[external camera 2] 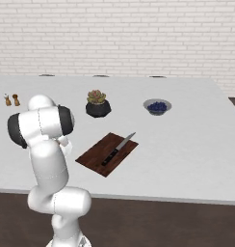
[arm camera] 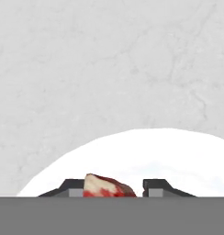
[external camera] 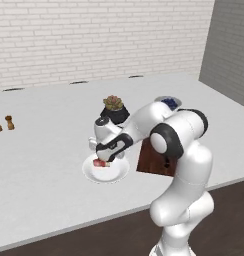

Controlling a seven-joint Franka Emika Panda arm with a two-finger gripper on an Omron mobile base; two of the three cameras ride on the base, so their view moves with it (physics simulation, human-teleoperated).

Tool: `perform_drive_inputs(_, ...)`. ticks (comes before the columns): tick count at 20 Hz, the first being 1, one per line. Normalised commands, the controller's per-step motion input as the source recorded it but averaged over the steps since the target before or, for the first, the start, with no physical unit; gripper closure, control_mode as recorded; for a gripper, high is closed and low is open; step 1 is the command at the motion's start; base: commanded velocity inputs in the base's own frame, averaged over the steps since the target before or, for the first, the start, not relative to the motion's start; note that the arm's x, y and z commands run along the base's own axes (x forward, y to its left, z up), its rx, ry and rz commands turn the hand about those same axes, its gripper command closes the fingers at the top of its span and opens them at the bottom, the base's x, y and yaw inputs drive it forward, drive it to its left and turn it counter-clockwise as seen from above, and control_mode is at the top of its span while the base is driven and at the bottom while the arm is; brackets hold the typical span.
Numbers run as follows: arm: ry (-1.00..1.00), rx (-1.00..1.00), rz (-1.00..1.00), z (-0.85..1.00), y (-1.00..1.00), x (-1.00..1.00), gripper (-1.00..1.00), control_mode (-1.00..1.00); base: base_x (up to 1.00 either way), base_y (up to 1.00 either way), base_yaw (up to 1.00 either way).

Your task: Pick up the knife from the drawer and place it on the cutting board. Then place the meat from the plate to the cutting board.

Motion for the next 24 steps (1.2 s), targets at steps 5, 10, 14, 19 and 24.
perform_drive_inputs(5, -0.14, 0.00, -0.03, 0.31, -0.20, -0.03, 1.00, -1.00, 0.00, 0.00, 0.00)
perform_drive_inputs(10, -0.07, 0.04, -0.04, 0.46, -0.60, 0.00, 1.00, -1.00, 0.00, 0.00, 0.00)
perform_drive_inputs(14, -0.01, 0.12, -0.02, 0.76, -0.82, -0.01, 1.00, -1.00, 0.00, 0.00, 0.00)
perform_drive_inputs(19, 0.00, 0.13, -0.01, 0.80, -0.81, 0.00, 1.00, -1.00, 0.00, 0.00, 0.00)
perform_drive_inputs(24, 0.00, 0.07, 0.00, 0.51, -0.82, -0.05, 1.00, -1.00, 0.00, 0.00, 0.00)
